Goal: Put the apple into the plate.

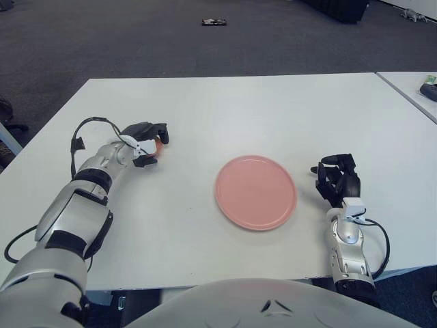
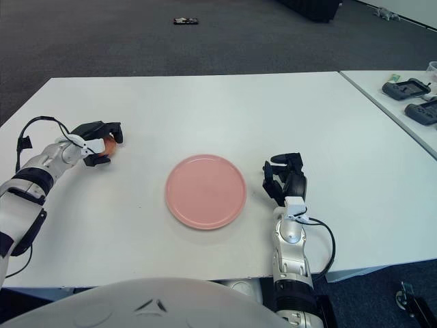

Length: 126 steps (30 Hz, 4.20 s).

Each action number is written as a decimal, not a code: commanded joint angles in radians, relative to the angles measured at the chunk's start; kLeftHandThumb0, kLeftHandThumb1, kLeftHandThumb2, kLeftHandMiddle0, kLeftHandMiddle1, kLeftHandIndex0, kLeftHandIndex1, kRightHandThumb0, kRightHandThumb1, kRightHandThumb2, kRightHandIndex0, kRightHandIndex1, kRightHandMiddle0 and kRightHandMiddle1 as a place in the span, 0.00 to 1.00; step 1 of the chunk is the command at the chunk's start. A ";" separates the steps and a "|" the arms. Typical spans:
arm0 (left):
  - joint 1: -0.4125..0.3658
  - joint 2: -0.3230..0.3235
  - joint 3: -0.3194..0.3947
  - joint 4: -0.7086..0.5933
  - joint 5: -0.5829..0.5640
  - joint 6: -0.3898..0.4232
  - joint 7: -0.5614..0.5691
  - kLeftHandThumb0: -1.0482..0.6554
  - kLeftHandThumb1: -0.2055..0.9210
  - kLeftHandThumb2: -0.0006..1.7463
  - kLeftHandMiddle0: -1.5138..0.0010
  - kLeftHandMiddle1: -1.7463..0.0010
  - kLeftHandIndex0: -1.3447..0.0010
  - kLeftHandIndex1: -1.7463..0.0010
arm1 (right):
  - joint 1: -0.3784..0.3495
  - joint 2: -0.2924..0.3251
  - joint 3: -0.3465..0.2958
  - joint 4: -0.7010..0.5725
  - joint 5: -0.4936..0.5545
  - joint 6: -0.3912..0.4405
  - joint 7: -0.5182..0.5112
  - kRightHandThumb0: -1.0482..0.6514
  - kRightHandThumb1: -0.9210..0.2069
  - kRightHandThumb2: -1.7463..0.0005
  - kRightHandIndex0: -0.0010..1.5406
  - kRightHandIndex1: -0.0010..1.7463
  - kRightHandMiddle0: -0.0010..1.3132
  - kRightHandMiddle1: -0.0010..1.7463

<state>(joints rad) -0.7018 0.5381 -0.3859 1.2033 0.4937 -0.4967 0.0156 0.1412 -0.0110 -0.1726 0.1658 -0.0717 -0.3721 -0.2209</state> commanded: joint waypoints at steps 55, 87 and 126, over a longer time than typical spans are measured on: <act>0.266 -0.269 0.154 -0.780 -0.358 -0.037 -0.425 0.57 0.38 0.82 0.14 0.00 0.17 0.00 | -0.022 -0.009 0.004 0.015 0.007 -0.014 0.011 0.42 0.00 0.70 0.33 0.68 0.15 1.00; 0.200 -0.181 -0.179 -0.667 0.467 -0.431 0.013 0.53 0.49 0.74 0.19 0.00 0.32 0.00 | -0.015 -0.008 0.003 0.010 0.012 -0.007 0.012 0.42 0.00 0.70 0.33 0.67 0.15 1.00; 0.077 -0.214 -0.398 -0.355 0.462 -0.440 0.366 0.17 0.97 0.35 1.00 0.71 1.00 0.58 | -0.019 -0.006 0.005 0.018 0.006 -0.018 0.012 0.42 0.00 0.70 0.33 0.68 0.15 1.00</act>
<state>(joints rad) -0.6550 0.3133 -0.7649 0.8302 0.9502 -0.9388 0.4444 0.1347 -0.0182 -0.1665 0.1793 -0.0641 -0.3896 -0.2043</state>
